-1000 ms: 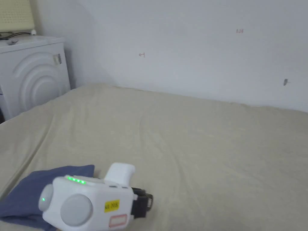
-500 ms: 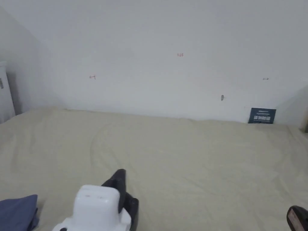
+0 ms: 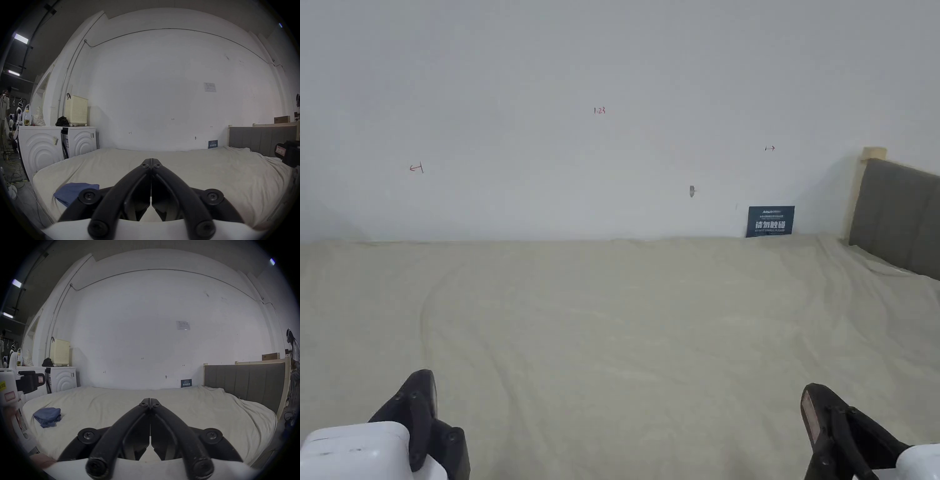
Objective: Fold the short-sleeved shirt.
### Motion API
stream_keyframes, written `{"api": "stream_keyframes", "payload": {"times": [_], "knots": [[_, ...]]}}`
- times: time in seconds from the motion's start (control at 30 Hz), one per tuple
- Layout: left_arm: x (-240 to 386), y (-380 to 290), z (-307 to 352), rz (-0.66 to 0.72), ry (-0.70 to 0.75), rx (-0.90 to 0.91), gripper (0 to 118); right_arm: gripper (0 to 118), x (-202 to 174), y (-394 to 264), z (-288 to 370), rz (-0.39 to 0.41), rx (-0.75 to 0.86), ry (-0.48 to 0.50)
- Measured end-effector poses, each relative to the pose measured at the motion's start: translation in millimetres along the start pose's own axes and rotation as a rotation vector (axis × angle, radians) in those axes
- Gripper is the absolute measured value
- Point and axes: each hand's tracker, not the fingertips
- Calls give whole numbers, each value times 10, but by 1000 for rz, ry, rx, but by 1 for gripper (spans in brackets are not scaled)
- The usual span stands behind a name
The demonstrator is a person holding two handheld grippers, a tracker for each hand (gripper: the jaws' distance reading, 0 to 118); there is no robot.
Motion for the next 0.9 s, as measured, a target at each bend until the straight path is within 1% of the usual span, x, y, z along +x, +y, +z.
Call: {"api": "stream_keyframes", "payload": {"times": [0.17, 0.2, 0.23, 0.27, 0.3, 0.33, 0.37, 0.4, 0.47, 0.57, 0.6, 0.73, 0.83, 0.87, 0.9], "knots": [[37, -16, 24, -26, 7, 60, 0, 0, -63, -9, 18, 39, 57, -68], [41, -20, 50, -26, 7, 79, 1, 4, -83, 0, 15, 58, 70, -102], [39, -16, 72, -31, 12, 98, 5, 14, -102, 8, 6, 77, 85, -122], [28, -6, 89, -32, 6, 112, 18, 29, -104, 8, -1, 73, 94, -119], [21, 1, 98, -28, 0, 123, 49, 61, -86, 10, 2, 65, 107, -108], [22, 9, 109, -26, -4, 131, 78, 86, -77, 14, -9, 51, 114, -98], [20, 18, 100, -30, -2, 129, 103, 102, -76, 22, -27, 41, 114, -100], [5, 29, 86, -31, -4, 124, 118, 108, -81, 28, -42, 34, 113, -124], [-2, 15, 96, -23, -2, 125, 118, 108, -81, 39, -45, 34, 111, -152], [-28, 21, 68, -20, 8, 131, 118, 108, -99, 47, -114, 61, 64, -179], [-48, 35, 62, -7, -4, 112, 118, 108, -108, 34, -124, 69, 64, -197], [-79, 73, 50, 47, -100, 31, 118, 108, -95, 25, -138, 60, 47, -192], [26, 27, 38, -29, -22, 80, 118, 108, -114, 16, -165, 65, 39, -189], [60, 10, 36, -50, -17, 79, 118, 107, -129, 10, -175, 72, 36, -183], [66, -3, 42, -39, -32, 79, 118, 108, -148, 8, -185, 81, 32, -179]]}}
